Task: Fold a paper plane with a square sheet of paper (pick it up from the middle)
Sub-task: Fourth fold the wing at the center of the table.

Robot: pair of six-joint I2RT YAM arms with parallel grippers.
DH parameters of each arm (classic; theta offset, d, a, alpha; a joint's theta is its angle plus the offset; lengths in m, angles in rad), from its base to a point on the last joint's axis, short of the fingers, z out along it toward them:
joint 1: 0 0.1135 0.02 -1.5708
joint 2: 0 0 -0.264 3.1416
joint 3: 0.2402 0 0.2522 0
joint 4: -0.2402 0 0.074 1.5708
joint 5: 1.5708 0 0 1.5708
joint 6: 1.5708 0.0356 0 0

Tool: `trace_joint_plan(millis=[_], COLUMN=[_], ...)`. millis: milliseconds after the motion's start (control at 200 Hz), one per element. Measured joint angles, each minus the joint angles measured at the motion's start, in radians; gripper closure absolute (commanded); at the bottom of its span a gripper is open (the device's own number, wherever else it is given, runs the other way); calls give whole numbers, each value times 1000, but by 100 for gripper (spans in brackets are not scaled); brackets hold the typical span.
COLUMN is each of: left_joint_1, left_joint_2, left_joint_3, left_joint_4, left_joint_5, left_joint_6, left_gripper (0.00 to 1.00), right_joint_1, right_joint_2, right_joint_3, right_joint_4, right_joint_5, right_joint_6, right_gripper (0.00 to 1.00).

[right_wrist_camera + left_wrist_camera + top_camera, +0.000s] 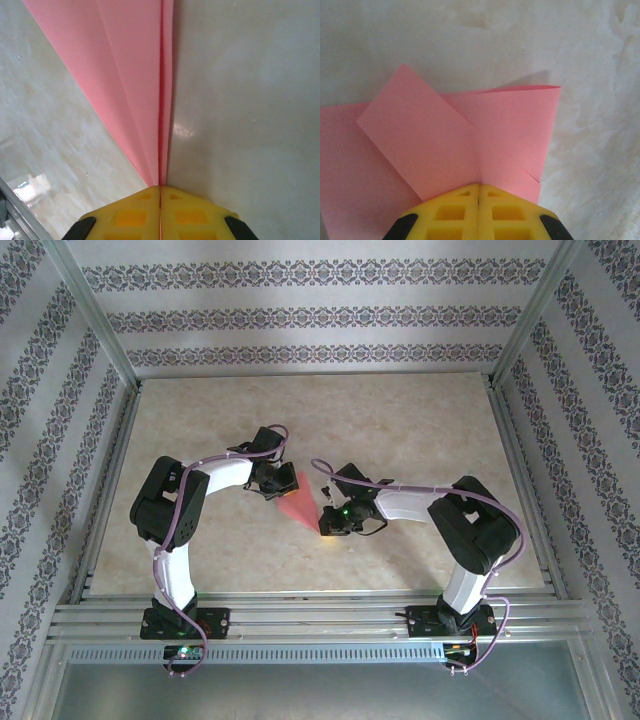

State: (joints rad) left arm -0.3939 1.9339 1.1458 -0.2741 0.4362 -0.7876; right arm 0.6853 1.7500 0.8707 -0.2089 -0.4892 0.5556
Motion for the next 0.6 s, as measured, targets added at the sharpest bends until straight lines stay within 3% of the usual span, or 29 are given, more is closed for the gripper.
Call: trace_joint_plan(millis=[180,445,600], left_joint_1=[0,-2,-2], left_joint_2=[-3,-75,-255], left_joint_3=[2,-4,-99], left_joint_4=[0,-10,55], left_joint_5=[3,3,8], left_joint_6=[1,0,-43], left_gripper=[94,68,55], right_joint_1=[0,-22,-69], right_joint_2=[-46,-272,-323], right_joint_3=[-17,-67,-116], right_joint_4=[-41,17,106], right_joint_5=[11,115,153], right_joint_6=[-14,-11,5], right_gripper=[88,60,52])
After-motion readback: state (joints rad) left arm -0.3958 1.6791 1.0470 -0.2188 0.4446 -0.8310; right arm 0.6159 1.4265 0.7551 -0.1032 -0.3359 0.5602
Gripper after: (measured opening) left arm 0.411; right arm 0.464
